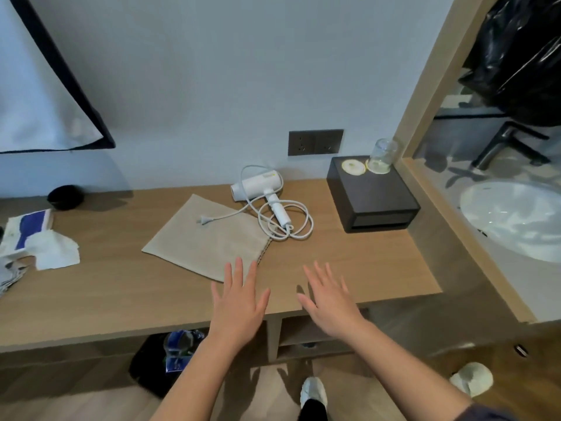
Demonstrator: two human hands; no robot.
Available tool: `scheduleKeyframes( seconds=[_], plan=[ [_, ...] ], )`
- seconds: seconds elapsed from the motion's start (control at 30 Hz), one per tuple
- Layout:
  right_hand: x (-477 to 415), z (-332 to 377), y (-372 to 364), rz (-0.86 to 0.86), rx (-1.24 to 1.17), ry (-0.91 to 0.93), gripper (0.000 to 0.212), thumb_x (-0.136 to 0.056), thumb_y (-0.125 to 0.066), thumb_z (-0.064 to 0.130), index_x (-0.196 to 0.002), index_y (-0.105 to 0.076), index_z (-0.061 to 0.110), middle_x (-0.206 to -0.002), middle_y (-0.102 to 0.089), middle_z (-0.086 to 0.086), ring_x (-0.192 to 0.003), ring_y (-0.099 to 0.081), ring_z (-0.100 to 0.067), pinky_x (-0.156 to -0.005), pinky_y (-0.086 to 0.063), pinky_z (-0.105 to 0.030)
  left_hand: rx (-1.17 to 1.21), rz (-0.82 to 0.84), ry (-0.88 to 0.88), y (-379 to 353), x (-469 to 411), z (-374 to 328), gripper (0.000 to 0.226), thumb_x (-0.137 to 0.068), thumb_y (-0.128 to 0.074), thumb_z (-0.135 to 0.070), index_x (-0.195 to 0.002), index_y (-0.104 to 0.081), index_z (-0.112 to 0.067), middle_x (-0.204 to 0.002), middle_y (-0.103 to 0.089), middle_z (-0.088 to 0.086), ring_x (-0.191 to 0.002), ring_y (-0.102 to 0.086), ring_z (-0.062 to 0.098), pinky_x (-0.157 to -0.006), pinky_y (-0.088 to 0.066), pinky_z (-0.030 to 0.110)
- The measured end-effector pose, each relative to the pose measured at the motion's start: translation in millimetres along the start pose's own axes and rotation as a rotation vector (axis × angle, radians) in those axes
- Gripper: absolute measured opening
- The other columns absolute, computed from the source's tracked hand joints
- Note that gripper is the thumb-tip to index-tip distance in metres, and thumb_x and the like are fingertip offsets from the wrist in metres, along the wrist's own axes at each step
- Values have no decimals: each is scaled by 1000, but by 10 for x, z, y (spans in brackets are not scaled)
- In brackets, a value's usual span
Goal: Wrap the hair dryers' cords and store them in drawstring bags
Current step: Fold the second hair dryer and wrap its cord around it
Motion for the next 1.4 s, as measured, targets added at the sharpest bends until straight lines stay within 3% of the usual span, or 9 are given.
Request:
scheduleKeyframes(
  seconds=[0.33, 0.53, 0.77, 0.87, 1.0, 1.13, 1.2, 1.33, 1.4],
  plan=[
    [-1331, -330, 551, 96, 54, 137, 65, -102, -33, 47, -156, -3, 27, -165, 2, -2, -151, 6, -25, -121, -5, -52, -40, 10, 152, 121, -963, -80, 64, -99, -18, -53, -153, 3, -28, -161, 13, 3, -147, 15, 25, -119, -4, 52],
    [-1994, -163, 777, 42, -7, 189, 57, -100, -43, 42, -150, -25, 23, -155, -32, 0, -143, -25, -24, -111, -30, -51, -123, 52, 136, 256, -1554, 12, 64, -100, -21, -51, -153, 2, -25, -161, 13, 4, -148, 13, 26, -118, -4, 53],
    [-2572, -100, 736, 119, -82, 50, 59, -101, -40, 42, -154, -20, 23, -156, -34, -2, -142, -32, -27, -114, -27, -53, -130, 92, 53, 263, -2402, 184, 58, -100, -24, -50, -153, -8, -32, -161, 4, 9, -148, 8, 26, -116, -6, 55],
    [-2770, -100, 707, 122, -118, -1, 50, -101, -39, 40, -146, -35, 21, -140, -53, -5, -126, -50, -29, -103, -40, -49, -73, 172, -12, 155, -2725, 239, 54, -100, -30, -46, -150, -18, -31, -160, -12, 7, -148, -1, 24, -116, -9, 56],
    [-2956, -170, 740, 50, -266, -83, 28, -102, -35, 26, -87, -57, 18, -77, -67, -5, -75, -64, -28, -73, -50, -41, -118, 255, -28, 13, -2972, 285, 50, -97, -37, -45, -144, -30, -30, -140, -42, 9, -132, -36, 28, -110, -23, 53],
    [-2938, -223, 608, 191, -476, -197, 15, -97, -44, 19, -95, -57, 13, -68, -69, -8, -43, -54, -18, -52, -48, -34, 34, 46, -130, 20, -2964, 257, 28, -81, -59, -30, -108, -57, -22, -98, -54, 3, -88, -57, 28, -77, -45, 37],
    [-2971, -227, 605, 202, -494, -224, 16, -92, -56, 24, -106, -55, 16, -75, -65, -3, -53, -58, -19, -52, -47, -32, 110, -50, -177, 88, -2856, 230, 22, -72, -66, -15, -93, -59, -17, -88, -52, 3, -69, -56, 29, -60, -47, 35],
    [-3124, -116, 594, 235, -458, -210, 45, -82, -71, 35, -120, -55, 17, -105, -59, 0, -95, -60, -20, -81, -49, -33, 175, -76, -165, 237, -2600, 180, 17, -85, -60, -15, -101, -55, -20, -100, -47, -2, -74, -54, 19, -64, -49, 31],
    [-3169, -22, 545, 276, -452, -196, 37, -84, -71, 33, -114, -61, 13, -106, -61, -2, -96, -58, -18, -83, -46, -31, 206, -85, -153, 269, -2511, 208, 23, -89, -56, -15, -110, -56, -22, -105, -46, -3, -76, -54, 17, -65, -47, 29]
  ],
)
Point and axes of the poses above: each hand's wrist, its own x-axis away from the middle knuckle, its own y-axis out of the back of the hand, z = x × y, the point moved 4 cm from there along -x, towards the middle knuckle
